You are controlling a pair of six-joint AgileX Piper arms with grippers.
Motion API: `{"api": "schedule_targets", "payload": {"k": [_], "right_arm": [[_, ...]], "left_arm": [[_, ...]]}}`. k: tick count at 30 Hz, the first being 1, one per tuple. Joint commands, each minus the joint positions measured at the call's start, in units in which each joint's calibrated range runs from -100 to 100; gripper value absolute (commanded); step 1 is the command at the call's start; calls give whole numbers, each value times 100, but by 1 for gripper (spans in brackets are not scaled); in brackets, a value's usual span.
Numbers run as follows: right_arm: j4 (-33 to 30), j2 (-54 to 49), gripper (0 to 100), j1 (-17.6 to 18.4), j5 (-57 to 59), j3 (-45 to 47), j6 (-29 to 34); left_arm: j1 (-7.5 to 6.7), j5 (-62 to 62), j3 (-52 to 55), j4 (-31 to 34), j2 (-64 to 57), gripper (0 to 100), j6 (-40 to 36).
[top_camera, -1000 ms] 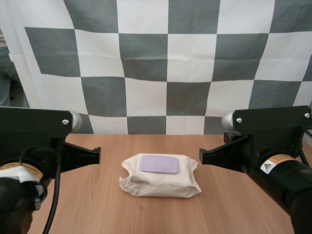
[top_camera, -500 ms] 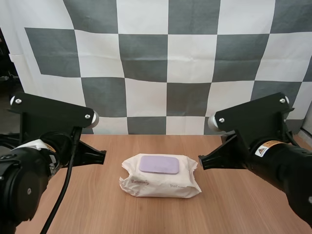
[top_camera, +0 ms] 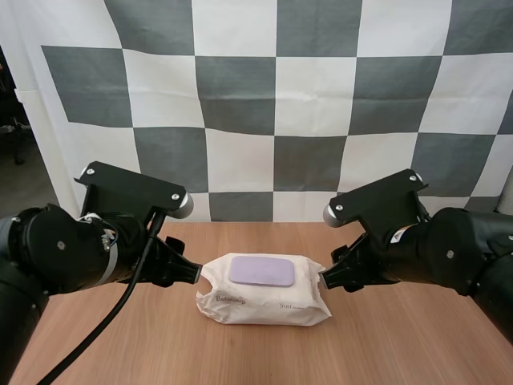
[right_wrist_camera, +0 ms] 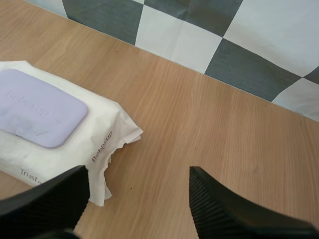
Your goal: Open the wet wipes lid
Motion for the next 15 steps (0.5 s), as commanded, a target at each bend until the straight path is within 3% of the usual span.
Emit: {"api": "schedule_targets", "payload": {"k": [1, 7, 15], "right_arm": [[-2, 66, 100, -4, -118, 0, -110], [9, 66, 100, -4, -376, 0, -204], [9, 66, 100, -4, -376, 0, -337]], "left_arm": [[2, 95, -1, -219, 323, 99, 357], [2, 408, 11, -721, 1062, 100, 1342], [2, 133, 142, -808, 1196, 100, 2727]]}}
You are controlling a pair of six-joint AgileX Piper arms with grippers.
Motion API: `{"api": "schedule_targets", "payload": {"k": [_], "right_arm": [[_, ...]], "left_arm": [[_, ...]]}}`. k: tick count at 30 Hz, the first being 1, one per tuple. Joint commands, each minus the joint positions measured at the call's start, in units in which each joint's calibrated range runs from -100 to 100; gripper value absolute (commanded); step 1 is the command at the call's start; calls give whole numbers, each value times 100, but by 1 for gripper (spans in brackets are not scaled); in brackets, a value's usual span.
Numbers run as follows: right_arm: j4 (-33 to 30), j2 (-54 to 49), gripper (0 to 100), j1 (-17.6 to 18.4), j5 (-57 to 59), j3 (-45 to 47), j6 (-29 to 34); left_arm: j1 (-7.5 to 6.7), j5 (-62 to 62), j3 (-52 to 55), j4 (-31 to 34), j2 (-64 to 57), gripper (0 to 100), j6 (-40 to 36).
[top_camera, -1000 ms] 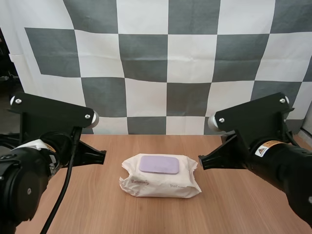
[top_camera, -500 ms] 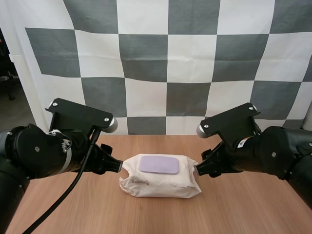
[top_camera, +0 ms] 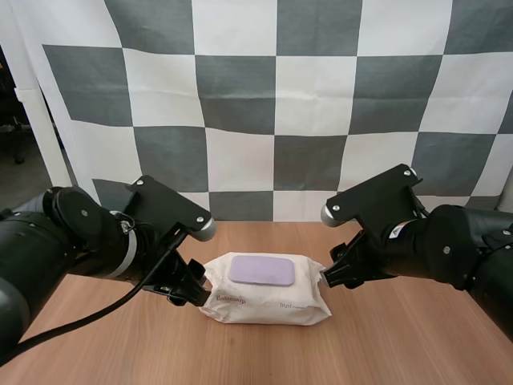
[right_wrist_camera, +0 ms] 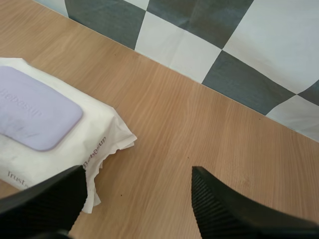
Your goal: Open the wet wipes lid
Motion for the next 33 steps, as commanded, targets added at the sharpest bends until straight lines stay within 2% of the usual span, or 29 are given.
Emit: {"api": "schedule_targets", "payload": {"k": [1, 10, 15, 23, 27, 29, 30, 33], "right_arm": [[-2, -2, 100, -4, -7, 0, -4], [38, -2, 100, -4, -84, 0, -18], [38, -2, 100, -4, -84, 0, -18], [38, -2, 100, -4, -84, 0, -30], [38, -2, 100, -4, -84, 0, -106], [38, -2, 100, -4, -84, 0, -106], [38, -2, 100, -4, -84, 0, -106], [38, -2, 100, -4, -69, 0, -104]], "left_arm": [[2, -16, 110, -146, 3, 100, 863], [2, -1092, 1204, -1333, 3, 100, 2398], [2, -2079, 1610, -1829, 99, 100, 2831], [2, -2543, 1617, -2558, 1413, 100, 3093], [2, -2543, 1617, -3103, 2108, 100, 3599], [67, -2435, 1617, -3498, 2270, 100, 4039], [146, -2326, 1617, -3770, 2316, 100, 4315], [537, -1548, 1617, -4338, 2449, 100, 5119]]}}
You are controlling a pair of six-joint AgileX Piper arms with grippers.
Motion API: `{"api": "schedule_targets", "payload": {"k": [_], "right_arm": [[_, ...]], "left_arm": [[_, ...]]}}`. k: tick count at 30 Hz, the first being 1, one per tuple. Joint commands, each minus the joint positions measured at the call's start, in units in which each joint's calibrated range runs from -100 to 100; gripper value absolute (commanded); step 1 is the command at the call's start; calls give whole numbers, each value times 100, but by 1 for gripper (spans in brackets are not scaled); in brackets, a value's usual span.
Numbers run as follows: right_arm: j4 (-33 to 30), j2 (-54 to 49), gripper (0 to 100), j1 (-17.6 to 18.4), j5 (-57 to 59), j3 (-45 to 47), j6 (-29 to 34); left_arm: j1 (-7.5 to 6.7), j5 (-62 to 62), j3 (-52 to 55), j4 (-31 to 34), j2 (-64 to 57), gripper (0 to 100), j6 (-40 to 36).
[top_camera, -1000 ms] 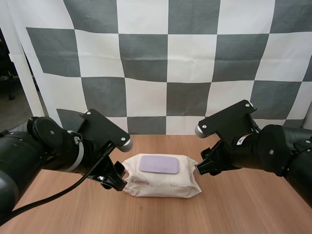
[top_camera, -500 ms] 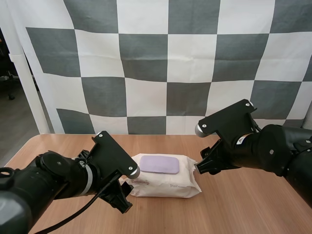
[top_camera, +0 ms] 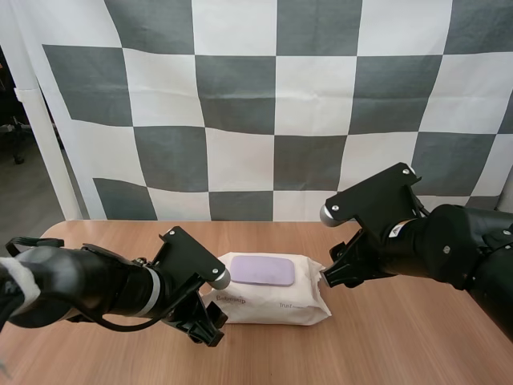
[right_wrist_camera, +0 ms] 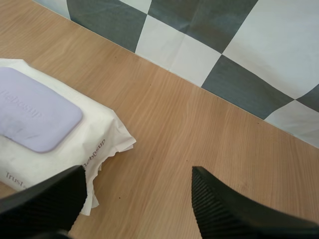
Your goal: Open the wet wipes lid
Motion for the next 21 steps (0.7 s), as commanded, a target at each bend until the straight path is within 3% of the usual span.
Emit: {"api": "schedule_targets", "payload": {"k": [1, 5, 7, 9, 14, 18, 21], "right_arm": [[0, -2, 100, -4, 6, 0, 1], [0, -2, 100, -4, 40, 0, 1], [55, -2, 100, -4, 40, 0, 1], [142, -2, 100, -4, 59, 0, 1], [155, -2, 100, -4, 59, 0, -24], [155, -2, 100, -4, 59, 0, -24], [143, -2, 100, -4, 75, 0, -25]], "left_arm": [[418, 879, 2, -746, 109, 100, 1232], [1041, 2400, -209, -587, 559, 100, 1296], [1251, 2849, -378, -450, 847, 100, 1296], [1368, 2940, -522, -309, 1133, 100, 1296], [1406, 3233, -622, 49, 1606, 100, 1296], [1274, 3309, -684, 13, 1606, 100, 1296], [1098, 3232, -684, -103, 1606, 100, 1296]]}}
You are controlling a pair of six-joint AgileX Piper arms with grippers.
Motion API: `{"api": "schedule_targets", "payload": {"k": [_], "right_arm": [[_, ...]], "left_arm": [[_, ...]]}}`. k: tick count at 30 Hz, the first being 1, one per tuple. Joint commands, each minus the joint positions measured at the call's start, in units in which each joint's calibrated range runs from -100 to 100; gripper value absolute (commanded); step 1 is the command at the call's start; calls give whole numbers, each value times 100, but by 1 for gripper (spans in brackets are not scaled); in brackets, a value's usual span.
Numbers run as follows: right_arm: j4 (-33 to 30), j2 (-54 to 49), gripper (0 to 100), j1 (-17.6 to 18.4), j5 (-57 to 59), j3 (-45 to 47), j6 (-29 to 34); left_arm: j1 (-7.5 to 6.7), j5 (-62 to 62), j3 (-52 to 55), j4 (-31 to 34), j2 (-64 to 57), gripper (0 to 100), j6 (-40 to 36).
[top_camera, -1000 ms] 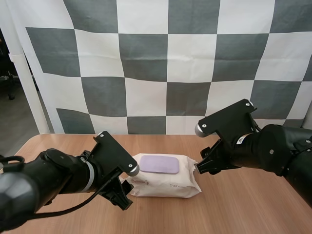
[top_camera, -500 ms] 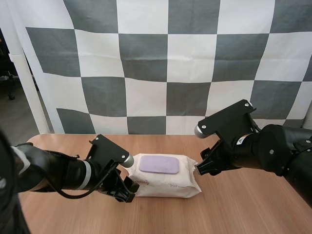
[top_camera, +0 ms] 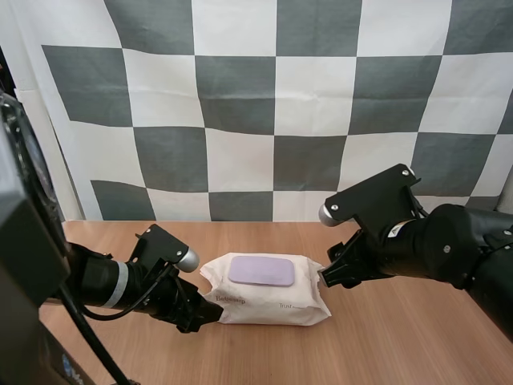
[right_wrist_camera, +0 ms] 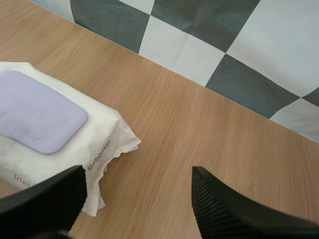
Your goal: Open the wet wipes lid
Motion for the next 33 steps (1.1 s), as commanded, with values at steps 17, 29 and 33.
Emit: {"api": "schedule_targets", "payload": {"k": [17, 29, 33], "right_arm": [[-16, -2, 100, -4, 19, 0, -5], [-16, -2, 100, -4, 19, 0, -5], [-16, -2, 100, -4, 19, 0, -5]], "left_arm": [[-912, -1931, 1, -668, 1, 100, 88], [-916, -1764, 1, -814, 937, 34, 88], [-916, -1445, -43, -1283, 1291, 0, 88]]}}
